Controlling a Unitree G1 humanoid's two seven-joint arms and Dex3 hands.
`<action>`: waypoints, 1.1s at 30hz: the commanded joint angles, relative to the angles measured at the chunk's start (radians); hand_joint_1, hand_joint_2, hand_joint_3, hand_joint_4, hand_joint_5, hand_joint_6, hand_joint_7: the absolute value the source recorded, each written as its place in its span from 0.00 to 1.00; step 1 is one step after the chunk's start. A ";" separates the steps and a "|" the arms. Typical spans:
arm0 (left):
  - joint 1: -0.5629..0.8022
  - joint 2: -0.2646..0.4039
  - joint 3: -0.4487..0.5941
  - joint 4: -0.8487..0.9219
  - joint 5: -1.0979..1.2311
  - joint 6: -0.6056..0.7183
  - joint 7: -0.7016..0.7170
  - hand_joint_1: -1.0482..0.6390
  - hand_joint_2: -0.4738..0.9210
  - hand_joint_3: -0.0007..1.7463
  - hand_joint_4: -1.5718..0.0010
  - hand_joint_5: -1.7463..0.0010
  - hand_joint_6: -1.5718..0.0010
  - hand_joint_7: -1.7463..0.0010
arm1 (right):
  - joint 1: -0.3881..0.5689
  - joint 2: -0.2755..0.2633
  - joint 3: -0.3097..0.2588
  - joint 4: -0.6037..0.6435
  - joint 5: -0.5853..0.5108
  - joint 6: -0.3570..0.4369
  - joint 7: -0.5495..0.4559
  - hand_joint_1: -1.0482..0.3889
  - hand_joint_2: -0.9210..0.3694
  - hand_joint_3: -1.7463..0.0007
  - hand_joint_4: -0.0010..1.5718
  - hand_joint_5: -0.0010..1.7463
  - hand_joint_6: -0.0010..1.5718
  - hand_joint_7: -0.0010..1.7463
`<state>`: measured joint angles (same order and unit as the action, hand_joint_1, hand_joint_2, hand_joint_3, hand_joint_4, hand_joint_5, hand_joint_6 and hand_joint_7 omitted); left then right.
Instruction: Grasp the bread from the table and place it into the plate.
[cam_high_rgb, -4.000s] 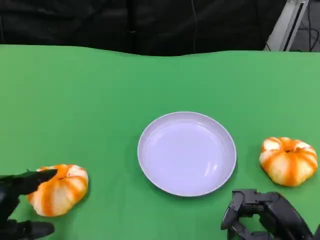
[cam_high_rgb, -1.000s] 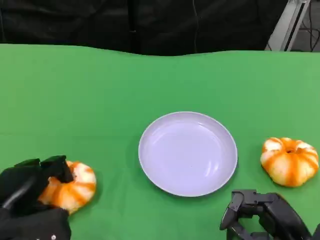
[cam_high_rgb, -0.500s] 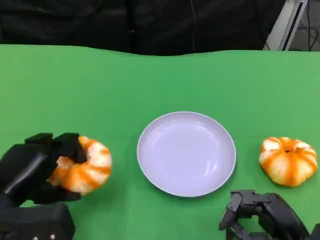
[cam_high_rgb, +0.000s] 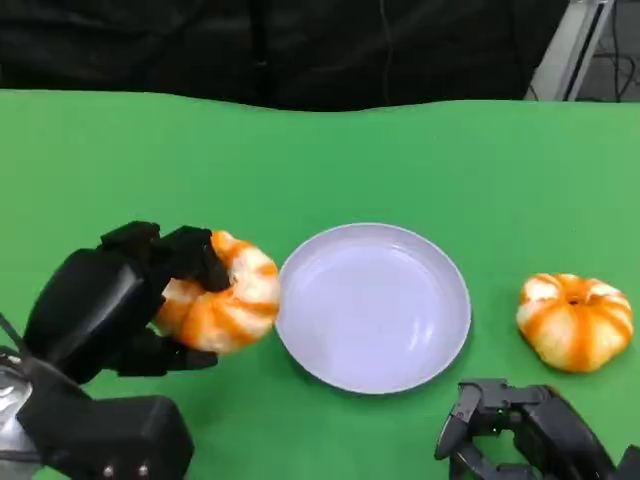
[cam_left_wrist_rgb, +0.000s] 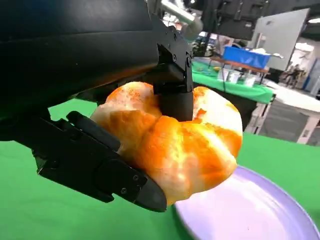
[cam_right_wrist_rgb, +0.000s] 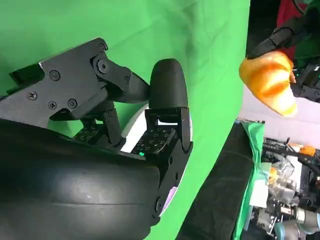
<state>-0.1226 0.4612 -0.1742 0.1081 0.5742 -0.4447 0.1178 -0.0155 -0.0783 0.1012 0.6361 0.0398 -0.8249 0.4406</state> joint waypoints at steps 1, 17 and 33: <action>-0.025 -0.013 -0.013 0.005 0.005 0.007 -0.020 0.57 0.93 0.00 0.56 0.00 0.70 0.00 | 0.000 -0.004 -0.002 0.003 0.005 -0.012 -0.004 0.65 0.21 0.48 0.53 0.83 0.54 0.67; -0.098 -0.106 -0.064 0.026 0.012 0.039 -0.048 0.57 0.93 0.00 0.57 0.00 0.70 0.00 | -0.003 -0.001 0.002 0.011 0.001 -0.018 -0.010 0.64 0.21 0.48 0.53 0.83 0.54 0.69; -0.217 -0.185 -0.149 0.154 0.050 0.049 -0.041 0.55 0.94 0.00 0.59 0.00 0.71 0.00 | 0.003 0.006 0.005 0.004 -0.001 -0.021 -0.018 0.65 0.23 0.45 0.54 0.82 0.55 0.68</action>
<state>-0.3224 0.2678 -0.3217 0.2465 0.6230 -0.3891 0.0702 -0.0207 -0.0667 0.1085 0.6453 0.0373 -0.8351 0.4294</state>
